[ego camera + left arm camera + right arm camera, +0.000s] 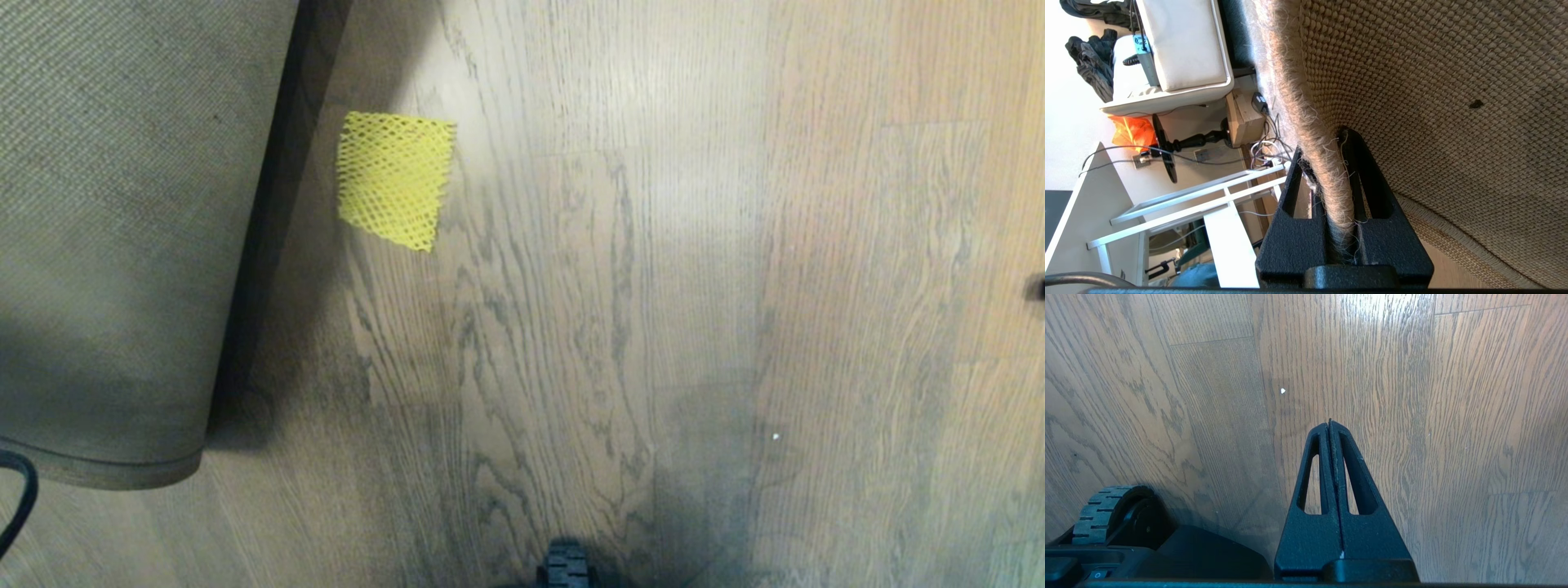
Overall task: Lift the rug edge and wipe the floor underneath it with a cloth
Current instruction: Pick up the foam protection net
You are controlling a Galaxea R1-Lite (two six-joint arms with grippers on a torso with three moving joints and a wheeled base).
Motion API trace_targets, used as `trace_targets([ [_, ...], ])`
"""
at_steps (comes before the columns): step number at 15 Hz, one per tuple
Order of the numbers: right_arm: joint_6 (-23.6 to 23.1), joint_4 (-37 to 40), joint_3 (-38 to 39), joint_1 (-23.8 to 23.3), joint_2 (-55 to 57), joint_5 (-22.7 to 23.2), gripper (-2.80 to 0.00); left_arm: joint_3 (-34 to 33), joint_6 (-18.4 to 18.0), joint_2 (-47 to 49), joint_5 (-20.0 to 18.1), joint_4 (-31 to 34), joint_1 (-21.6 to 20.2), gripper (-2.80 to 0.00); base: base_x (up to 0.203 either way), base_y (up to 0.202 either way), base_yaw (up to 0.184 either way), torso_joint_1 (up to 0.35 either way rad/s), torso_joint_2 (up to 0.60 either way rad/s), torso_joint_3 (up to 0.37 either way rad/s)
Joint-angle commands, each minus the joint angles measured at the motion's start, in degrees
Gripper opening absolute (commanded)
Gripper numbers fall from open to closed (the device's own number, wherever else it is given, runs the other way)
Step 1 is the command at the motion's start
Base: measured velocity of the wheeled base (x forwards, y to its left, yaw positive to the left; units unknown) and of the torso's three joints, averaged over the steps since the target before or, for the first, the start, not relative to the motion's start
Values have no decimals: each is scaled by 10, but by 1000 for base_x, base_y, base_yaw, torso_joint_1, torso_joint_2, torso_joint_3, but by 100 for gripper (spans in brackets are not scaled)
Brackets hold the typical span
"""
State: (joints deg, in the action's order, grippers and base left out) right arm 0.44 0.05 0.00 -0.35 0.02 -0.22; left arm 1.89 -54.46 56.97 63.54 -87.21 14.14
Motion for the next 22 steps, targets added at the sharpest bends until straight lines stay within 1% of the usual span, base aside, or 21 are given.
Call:
trace_targets([
  [1,0,0,0,0,0,0,-280,0,-4,1,4,-5,0,-280,0,0,0,0,0,0],
  [5,0,0,0,0,0,0,-280,0,-4,2,-7,-4,0,-280,0,0,0,0,0,0],
  [9,0,0,0,0,0,0,-280,-6,-5,2,-8,-5,-9,-280,0,0,0,0,0,0],
  [14,0,0,0,0,0,0,-280,-19,-2,-3,-10,-4,-10,-280,0,0,0,0,0,0],
  [19,0,0,0,0,0,0,-280,-19,-5,-2,-10,-4,-33,-280,0,0,0,0,0,0],
  [22,0,0,0,0,0,0,-280,-19,-4,-2,-10,-4,-34,-280,0,0,0,0,0,0],
])
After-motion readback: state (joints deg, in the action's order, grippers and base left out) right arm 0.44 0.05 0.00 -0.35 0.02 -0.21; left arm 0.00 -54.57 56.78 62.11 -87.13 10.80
